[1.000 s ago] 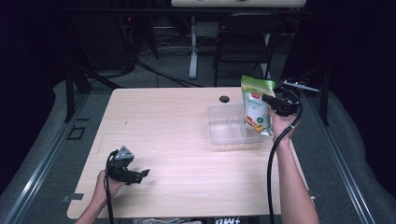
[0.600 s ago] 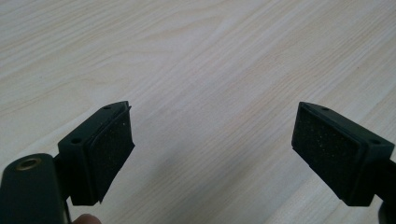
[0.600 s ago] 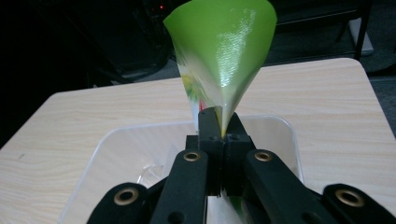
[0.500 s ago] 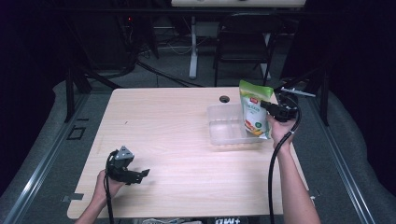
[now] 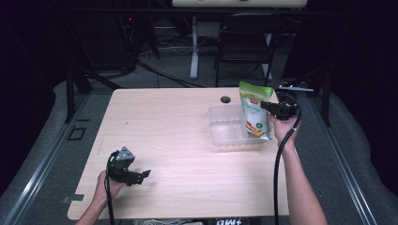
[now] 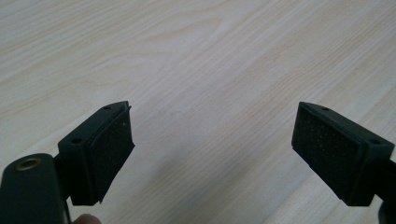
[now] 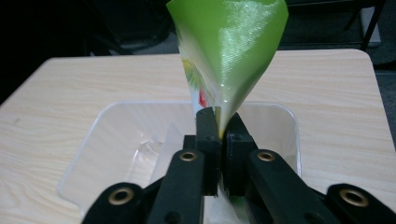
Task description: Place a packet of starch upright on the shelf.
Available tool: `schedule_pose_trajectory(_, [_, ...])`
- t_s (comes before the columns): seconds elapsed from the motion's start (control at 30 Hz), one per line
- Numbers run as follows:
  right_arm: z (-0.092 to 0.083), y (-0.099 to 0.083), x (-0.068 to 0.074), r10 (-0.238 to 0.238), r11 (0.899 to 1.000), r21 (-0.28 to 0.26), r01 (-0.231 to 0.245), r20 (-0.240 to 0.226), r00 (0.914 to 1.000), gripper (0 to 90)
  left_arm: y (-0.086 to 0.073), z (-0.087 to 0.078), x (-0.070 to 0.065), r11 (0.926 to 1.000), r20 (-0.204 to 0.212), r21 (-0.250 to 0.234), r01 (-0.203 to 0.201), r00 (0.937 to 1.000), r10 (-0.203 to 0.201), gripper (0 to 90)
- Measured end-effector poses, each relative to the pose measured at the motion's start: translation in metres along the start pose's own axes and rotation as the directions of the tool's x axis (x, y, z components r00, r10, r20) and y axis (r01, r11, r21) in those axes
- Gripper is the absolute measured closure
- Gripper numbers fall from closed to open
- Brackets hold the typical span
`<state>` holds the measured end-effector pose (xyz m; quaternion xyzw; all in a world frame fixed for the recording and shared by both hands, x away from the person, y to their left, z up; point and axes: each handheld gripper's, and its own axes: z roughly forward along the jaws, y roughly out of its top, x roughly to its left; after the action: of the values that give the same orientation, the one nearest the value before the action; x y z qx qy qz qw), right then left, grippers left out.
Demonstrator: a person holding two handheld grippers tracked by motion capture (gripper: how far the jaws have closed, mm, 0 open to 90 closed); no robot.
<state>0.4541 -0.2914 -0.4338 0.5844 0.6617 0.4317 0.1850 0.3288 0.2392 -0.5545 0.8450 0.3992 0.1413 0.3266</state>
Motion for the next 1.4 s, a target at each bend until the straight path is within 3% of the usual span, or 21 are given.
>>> schedule_pose_trajectory(0.17, [0.005, 0.006, 0.003, -0.047, 0.998, 0.030, 0.046, 0.010, 0.9989, 79.0, -0.001, 0.000, 0.001, 1.0000, 0.002, -0.001, 0.001, 1.0000, -0.001, 12.2])
schedule_pose_trajectory(0.27, [0.005, 0.014, 0.004, -0.083, 0.996, 0.037, 0.083, -0.012, 0.9965, 68.2, 0.000, 0.000, 0.001, 1.0000, 0.002, 0.003, -0.004, 1.0000, 0.004, 12.3])
schedule_pose_trajectory(0.43, [0.010, 0.028, 0.008, -0.153, 0.986, 0.070, 0.154, -0.027, 0.9879, 52.0, 0.000, 0.000, -0.001, 1.0000, 0.001, 0.002, -0.005, 1.0000, 0.005, 12.3])
schedule_pose_trajectory(0.57, [0.020, 0.034, 0.010, -0.197, 0.973, 0.114, 0.199, -0.024, 0.9800, 47.3, 0.000, 0.000, 0.000, 1.0000, 0.000, 0.004, -0.005, 1.0000, 0.005, 12.4])
schedule_pose_trajectory(0.6, [0.023, 0.034, 0.011, -0.206, 0.970, 0.128, 0.205, -0.010, 0.9786, 49.4, 0.000, 0.000, 0.000, 1.0000, 0.001, 0.004, -0.004, 1.0000, 0.004, 12.4])
schedule_pose_trajectory(0.67, [0.029, 0.035, 0.010, -0.197, 0.968, 0.158, 0.195, -0.005, 0.9804, 69.4, 0.000, 0.000, 0.000, 1.0000, 0.002, 0.005, -0.002, 1.0000, 0.002, 12.5])
schedule_pose_trajectory(0.77, [0.029, 0.035, 0.008, -0.158, 0.978, 0.137, 0.160, -0.021, 0.9872, 84.6, -0.001, 0.000, 0.001, 0.9999, 0.003, 0.010, -0.005, 1.0000, 0.005, 12.8])
schedule_pose_trajectory(0.93, [0.022, 0.032, 0.005, -0.073, 0.990, 0.116, 0.077, -0.039, 0.9966, 89.8, -0.001, -0.001, 0.001, 1.0000, -0.003, 0.005, -0.007, 1.0000, 0.007, 13.5])
schedule_pose_trajectory(1.1, [0.007, 0.027, 0.004, 0.003, 0.997, 0.071, 0.001, -0.058, 0.9983, 90.0, 0.000, 0.000, 0.000, 1.0000, -0.001, 0.004, -0.006, 1.0000, 0.006, 13.5])
schedule_pose_trajectory(1.4, [-0.010, 0.022, 0.011, 0.003, 0.999, -0.048, -0.006, -0.060, 0.9982, 90.0, 0.000, 0.000, 0.000, 1.0000, 0.002, 0.000, -0.005, 1.0000, 0.005, 13.4])
